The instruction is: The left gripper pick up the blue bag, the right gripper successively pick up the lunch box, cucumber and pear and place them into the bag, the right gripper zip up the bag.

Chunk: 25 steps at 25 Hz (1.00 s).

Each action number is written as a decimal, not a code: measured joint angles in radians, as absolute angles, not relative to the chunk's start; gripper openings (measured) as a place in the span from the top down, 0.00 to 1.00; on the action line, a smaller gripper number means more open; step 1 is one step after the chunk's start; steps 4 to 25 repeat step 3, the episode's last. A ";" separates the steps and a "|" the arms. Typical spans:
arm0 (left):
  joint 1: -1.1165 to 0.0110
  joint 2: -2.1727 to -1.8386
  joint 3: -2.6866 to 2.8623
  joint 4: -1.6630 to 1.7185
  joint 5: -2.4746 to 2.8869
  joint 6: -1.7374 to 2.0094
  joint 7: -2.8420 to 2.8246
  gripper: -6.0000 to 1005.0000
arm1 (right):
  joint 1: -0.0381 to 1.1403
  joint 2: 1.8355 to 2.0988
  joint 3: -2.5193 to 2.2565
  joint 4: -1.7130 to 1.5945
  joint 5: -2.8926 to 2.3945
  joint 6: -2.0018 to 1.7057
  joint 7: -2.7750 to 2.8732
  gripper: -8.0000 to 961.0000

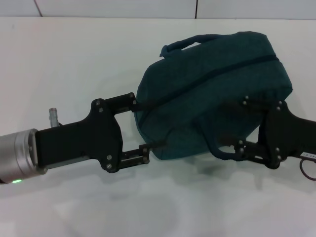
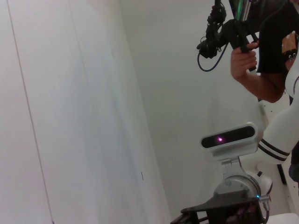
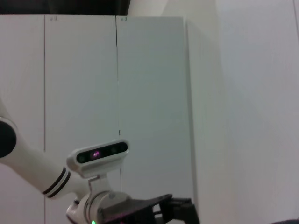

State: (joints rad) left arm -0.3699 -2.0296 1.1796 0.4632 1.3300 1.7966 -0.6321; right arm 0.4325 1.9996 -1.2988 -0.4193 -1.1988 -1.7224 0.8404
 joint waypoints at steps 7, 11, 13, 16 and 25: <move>-0.370 -2.029 1.180 0.463 1.330 1.796 -0.632 0.35 | 0.432 1.999 -1.297 -0.426 -1.224 -1.723 0.836 0.38; -0.370 -2.029 1.180 0.463 1.330 1.796 -0.632 0.35 | 0.432 1.999 -1.297 -0.426 -1.224 -1.723 0.836 0.38; -0.370 -2.029 1.180 0.463 1.330 1.796 -0.632 0.35 | 0.432 1.999 -1.297 -0.426 -1.224 -1.723 0.836 0.38; -0.370 -2.029 1.180 0.463 1.330 1.796 -0.632 0.35 | 0.432 1.999 -1.297 -0.426 -1.224 -1.723 0.836 0.38; -0.370 -2.029 1.180 0.463 1.330 1.796 -0.632 0.35 | 0.432 1.999 -1.297 -0.426 -1.224 -1.723 0.836 0.38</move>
